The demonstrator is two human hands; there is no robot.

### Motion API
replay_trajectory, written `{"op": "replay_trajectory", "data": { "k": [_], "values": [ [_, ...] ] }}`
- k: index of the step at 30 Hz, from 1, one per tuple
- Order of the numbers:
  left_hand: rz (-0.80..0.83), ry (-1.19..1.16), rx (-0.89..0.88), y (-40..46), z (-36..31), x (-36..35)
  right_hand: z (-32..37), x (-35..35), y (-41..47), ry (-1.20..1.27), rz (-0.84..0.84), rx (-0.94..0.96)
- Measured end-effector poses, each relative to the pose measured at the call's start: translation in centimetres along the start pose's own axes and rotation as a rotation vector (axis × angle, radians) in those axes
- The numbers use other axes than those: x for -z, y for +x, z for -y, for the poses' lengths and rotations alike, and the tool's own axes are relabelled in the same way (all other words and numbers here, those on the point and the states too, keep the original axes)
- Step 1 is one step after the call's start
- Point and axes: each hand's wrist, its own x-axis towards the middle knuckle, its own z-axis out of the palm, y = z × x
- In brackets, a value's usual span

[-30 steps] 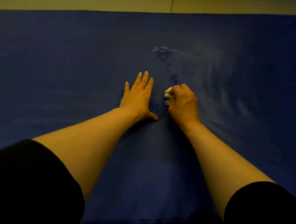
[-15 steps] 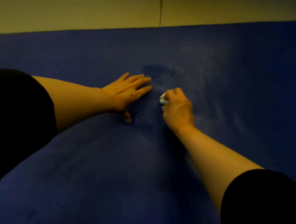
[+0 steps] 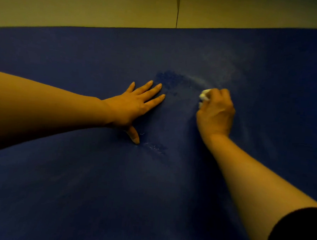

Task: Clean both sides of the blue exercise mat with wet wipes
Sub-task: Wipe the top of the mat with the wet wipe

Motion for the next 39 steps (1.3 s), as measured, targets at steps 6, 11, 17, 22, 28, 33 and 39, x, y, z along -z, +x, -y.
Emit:
{"op": "replay_trajectory", "data": {
  "k": [6, 11, 17, 22, 28, 33, 39],
  "values": [
    [-0.037, -0.048, 0.0, 0.1, 0.1, -0.3, 4.0, -3.0, -2.7, 0.087, -0.049, 0.179],
    [-0.081, -0.094, -0.022, 0.0, 0.5, -0.4, 3.1, -3.0, -1.1, 0.094, 0.13, 0.322],
    [-0.082, -0.108, -0.026, -0.1, 0.4, -0.5, 1.8, -3.1, 1.6, 0.039, -0.113, -0.038],
    [-0.127, -0.105, -0.042, -0.1, 1.1, -0.6, 4.7, -4.5, -0.4, 0.151, 0.072, 0.306],
    [-0.423, -0.049, 0.019, -0.1, 4.2, 1.2, 0.2, -1.9, 6.4, 0.062, 0.004, -0.005],
    [-0.342, -0.085, 0.153, 2.3, 5.4, 2.6, 3.9, -3.8, 4.9, 0.023, 0.025, -0.022],
    [-0.203, -0.068, 0.208, 3.6, 5.6, 3.7, 3.6, -4.0, 6.4, 0.005, 0.182, 0.206]
  ]
}}
